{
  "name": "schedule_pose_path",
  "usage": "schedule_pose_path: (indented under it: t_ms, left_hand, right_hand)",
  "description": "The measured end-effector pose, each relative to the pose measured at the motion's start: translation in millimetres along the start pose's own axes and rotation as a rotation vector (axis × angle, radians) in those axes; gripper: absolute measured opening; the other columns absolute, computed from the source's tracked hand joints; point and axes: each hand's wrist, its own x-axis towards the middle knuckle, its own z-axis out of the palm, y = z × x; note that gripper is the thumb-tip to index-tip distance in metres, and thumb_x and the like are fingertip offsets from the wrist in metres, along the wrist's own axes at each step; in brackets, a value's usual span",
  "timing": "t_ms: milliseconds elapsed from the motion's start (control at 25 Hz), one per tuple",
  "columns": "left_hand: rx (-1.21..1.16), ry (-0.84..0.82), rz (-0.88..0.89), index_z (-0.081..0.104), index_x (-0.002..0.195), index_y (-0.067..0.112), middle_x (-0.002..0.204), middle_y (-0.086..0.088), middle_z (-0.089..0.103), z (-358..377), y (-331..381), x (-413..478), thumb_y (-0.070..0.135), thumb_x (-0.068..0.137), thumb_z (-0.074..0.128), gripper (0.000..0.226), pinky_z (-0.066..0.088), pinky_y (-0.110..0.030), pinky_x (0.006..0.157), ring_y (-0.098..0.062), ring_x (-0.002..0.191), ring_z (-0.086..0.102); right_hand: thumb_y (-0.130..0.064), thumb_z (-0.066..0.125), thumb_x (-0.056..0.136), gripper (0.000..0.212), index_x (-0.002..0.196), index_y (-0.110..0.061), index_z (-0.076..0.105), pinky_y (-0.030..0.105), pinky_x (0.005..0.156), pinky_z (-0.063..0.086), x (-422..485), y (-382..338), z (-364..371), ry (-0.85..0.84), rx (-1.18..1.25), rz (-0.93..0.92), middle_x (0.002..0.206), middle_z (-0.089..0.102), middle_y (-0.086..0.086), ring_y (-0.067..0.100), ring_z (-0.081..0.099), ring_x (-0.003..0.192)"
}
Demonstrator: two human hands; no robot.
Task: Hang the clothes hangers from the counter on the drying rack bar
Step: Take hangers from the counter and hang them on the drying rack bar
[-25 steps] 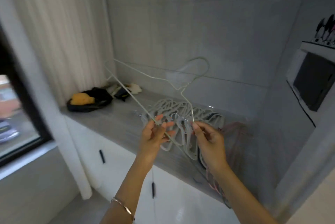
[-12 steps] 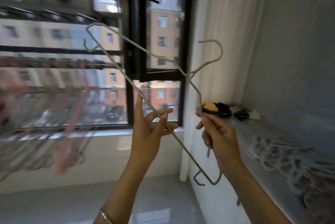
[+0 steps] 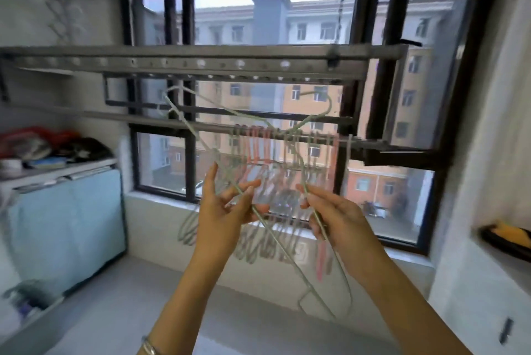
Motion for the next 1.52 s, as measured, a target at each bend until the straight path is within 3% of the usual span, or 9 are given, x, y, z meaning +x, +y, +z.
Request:
schedule_pose_path:
  t_ms: [240,440,760,960,1040,1120,1320,1440,1520]
  left_hand:
    - [0.047,0.037,-0.281,0.034,0.141,0.007,0.107,-0.018,0.067,-112.6,-21.5,89.8,0.004,0.089,0.059,0.057,0.053,-0.017,0.051,-0.011,0.058,0.069]
    - [0.029,-0.049,-0.5,0.061,0.095,0.004,0.086,-0.016,0.067,-150.5,-59.6,162.3,0.001,0.088,0.059,0.008,0.053,-0.015,0.052,-0.012,0.057,0.07]
    - [-0.071,-0.064,-0.697,0.063,0.089,0.003,0.079,-0.014,0.066,-156.9,-131.7,198.4,-0.005,0.088,0.057,0.01,0.053,-0.015,0.052,-0.013,0.061,0.067]
    - [0.049,-0.163,-0.8,0.055,0.123,-0.003,0.096,-0.018,0.068,-159.1,-157.2,183.3,0.005,0.089,0.06,0.035,0.053,-0.018,0.054,-0.013,0.064,0.07]
    - [0.172,-0.138,-0.738,0.047,0.133,0.002,0.113,-0.019,0.062,-156.0,-146.4,177.7,0.015,0.092,0.058,0.045,0.054,-0.028,0.076,-0.022,0.09,0.067]
    - [0.317,-0.096,-0.558,0.039,0.14,0.008,0.134,-0.015,0.05,-147.4,-118.4,173.1,0.023,0.096,0.051,0.049,0.041,-0.033,0.094,-0.023,0.116,0.052]
    - [0.418,-0.174,0.004,0.038,0.141,0.023,0.139,0.009,0.043,-94.9,-40.1,137.8,0.032,0.095,0.049,0.048,0.031,-0.022,0.098,-0.006,0.122,0.041]
    - [0.459,-0.291,0.164,0.037,0.142,0.027,0.141,0.013,0.041,-31.1,-26.0,101.2,0.035,0.094,0.049,0.05,0.029,-0.02,0.101,-0.003,0.128,0.038]
    - [0.495,-0.376,0.233,0.035,0.142,0.027,0.144,0.01,0.041,26.3,-32.3,70.2,0.038,0.093,0.049,0.053,0.026,-0.019,0.103,-0.006,0.132,0.036]
  right_hand:
    - [-0.01,0.053,0.092,0.028,0.118,-0.012,0.062,0.018,0.049,0.042,67.1,29.0,115.8,-0.074,-0.024,0.072,0.085,0.066,0.001,0.006,0.049,0.048]
    - [-0.013,0.054,0.092,0.027,0.118,-0.01,0.061,0.015,0.045,0.042,127.7,48.5,176.1,0.026,-0.075,0.129,0.087,0.066,0.004,0.004,0.048,0.046]
    - [-0.014,0.06,0.089,0.038,0.126,-0.008,0.055,0.019,0.054,0.046,168.8,93.3,190.0,0.177,-0.214,0.258,0.066,0.056,-0.001,0.005,0.05,0.047]
    - [-0.008,0.06,0.089,0.039,0.127,-0.009,0.051,0.02,0.054,0.051,151.2,92.6,182.4,0.087,-0.244,0.327,0.088,0.062,0.004,0.009,0.061,0.054]
    - [-0.01,0.058,0.09,0.038,0.127,-0.011,0.05,0.021,0.056,0.053,142.1,87.6,173.1,0.085,-0.278,0.293,0.102,0.06,0.003,0.012,0.064,0.062]
    - [-0.013,0.056,0.091,0.032,0.123,-0.017,0.054,0.019,0.06,0.054,131.1,79.9,157.8,0.103,-0.347,0.201,0.11,0.058,-0.001,0.012,0.065,0.071]
    - [-0.022,0.058,0.089,0.02,0.102,-0.037,0.062,0.027,0.072,0.058,85.5,57.3,88.9,0.245,-0.488,-0.048,0.116,0.059,-0.011,0.01,0.065,0.09]
    - [-0.02,0.06,0.088,0.019,0.099,-0.035,0.063,0.015,0.076,0.052,46.2,40.8,22.9,0.372,-0.572,-0.161,0.112,0.06,-0.01,0.0,0.061,0.094]
    - [-0.019,0.059,0.088,0.021,0.105,-0.032,0.062,0.015,0.086,0.048,11.1,29.4,-35.4,0.457,-0.678,-0.187,0.115,0.059,-0.012,-0.001,0.058,0.101]
